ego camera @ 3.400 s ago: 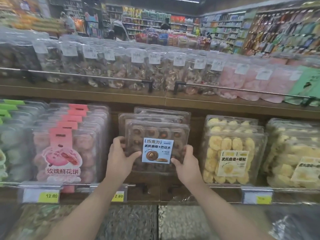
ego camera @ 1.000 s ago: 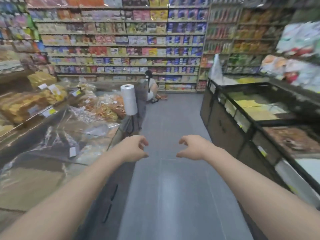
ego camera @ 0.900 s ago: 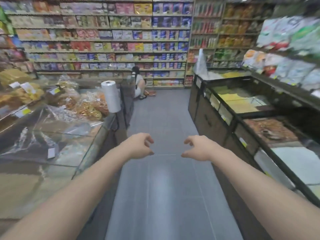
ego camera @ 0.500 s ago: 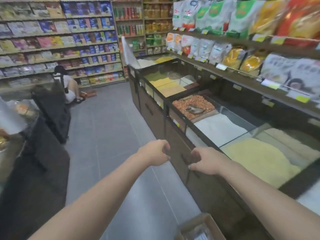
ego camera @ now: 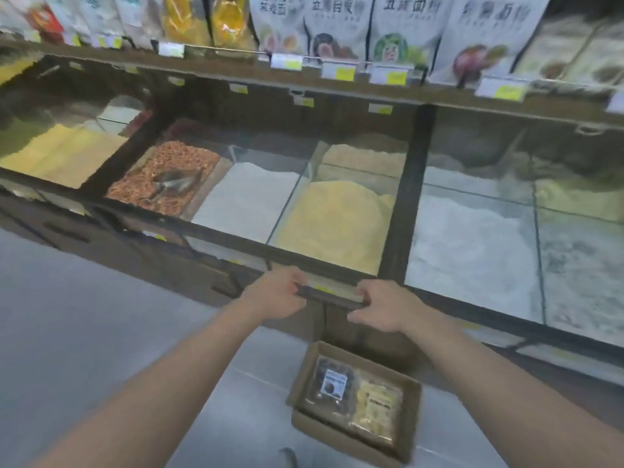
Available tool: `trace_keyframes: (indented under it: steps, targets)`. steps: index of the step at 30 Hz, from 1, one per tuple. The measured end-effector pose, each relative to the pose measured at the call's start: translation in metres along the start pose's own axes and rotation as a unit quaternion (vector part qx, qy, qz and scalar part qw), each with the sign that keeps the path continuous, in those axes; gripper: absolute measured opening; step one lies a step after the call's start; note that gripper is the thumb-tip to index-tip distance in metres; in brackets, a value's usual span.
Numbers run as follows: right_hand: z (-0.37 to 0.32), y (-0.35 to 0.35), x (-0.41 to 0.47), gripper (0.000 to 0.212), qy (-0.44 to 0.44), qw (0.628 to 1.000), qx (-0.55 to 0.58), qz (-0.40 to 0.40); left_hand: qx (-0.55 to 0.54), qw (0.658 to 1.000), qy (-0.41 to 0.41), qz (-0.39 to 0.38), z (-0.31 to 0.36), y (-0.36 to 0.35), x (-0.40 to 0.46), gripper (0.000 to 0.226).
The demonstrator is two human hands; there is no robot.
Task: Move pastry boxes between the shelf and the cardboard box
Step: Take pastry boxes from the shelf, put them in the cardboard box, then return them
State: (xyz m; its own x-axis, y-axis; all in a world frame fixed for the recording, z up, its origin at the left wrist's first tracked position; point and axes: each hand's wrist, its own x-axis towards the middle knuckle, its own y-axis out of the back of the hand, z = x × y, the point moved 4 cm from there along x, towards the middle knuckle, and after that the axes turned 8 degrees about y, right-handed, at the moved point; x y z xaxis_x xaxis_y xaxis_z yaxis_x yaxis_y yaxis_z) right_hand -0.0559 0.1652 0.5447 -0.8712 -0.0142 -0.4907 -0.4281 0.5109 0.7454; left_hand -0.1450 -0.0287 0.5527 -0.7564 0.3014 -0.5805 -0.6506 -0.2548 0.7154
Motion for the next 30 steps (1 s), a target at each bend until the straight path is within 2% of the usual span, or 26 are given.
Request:
trace_keyframes:
  steps: [2, 6, 11, 15, 20, 21, 24, 30]
  targets:
    - [0.021, -0.01, 0.001, 0.054, -0.038, 0.999, 0.033, 0.008, 0.005, 0.999, -0.017, -0.042, 0.009, -0.024, 0.023, 0.04]
    - [0.071, -0.058, 0.01, 0.057, -0.103, 0.99, 0.099, 0.009, 0.009, 0.995, -0.035, -0.094, 0.006, -0.09, 0.067, 0.045]
    - [0.155, -0.176, 0.028, 0.054, -0.189, 0.965, 0.183, -0.021, 0.038, 0.987, -0.003, -0.158, -0.036, -0.208, 0.13, 0.04]
    - [0.239, -0.298, 0.055, 0.052, -0.255, 0.934, 0.249, -0.038, 0.07, 0.984, 0.01, -0.162, -0.077, -0.319, 0.187, 0.031]
    - [0.337, -0.451, 0.102, 0.069, -0.314, 0.885, 0.344, -0.019, 0.139, 0.975, 0.034, -0.171, -0.15, -0.465, 0.262, 0.052]
    - [0.353, -0.48, 0.113, 0.073, -0.318, 0.881, 0.35, -0.02, 0.139, 0.974, 0.042, -0.175, -0.164, -0.49, 0.275, 0.053]
    - [0.386, -0.546, 0.138, 0.053, -0.327, 0.88, 0.342, -0.04, 0.153, 0.969, 0.068, -0.181, -0.199, -0.554, 0.314, 0.058]
    - [0.433, -0.64, 0.192, 0.06, -0.341, 0.88, 0.329, -0.027, 0.179, 0.965, 0.087, -0.168, -0.247, -0.641, 0.387, 0.065]
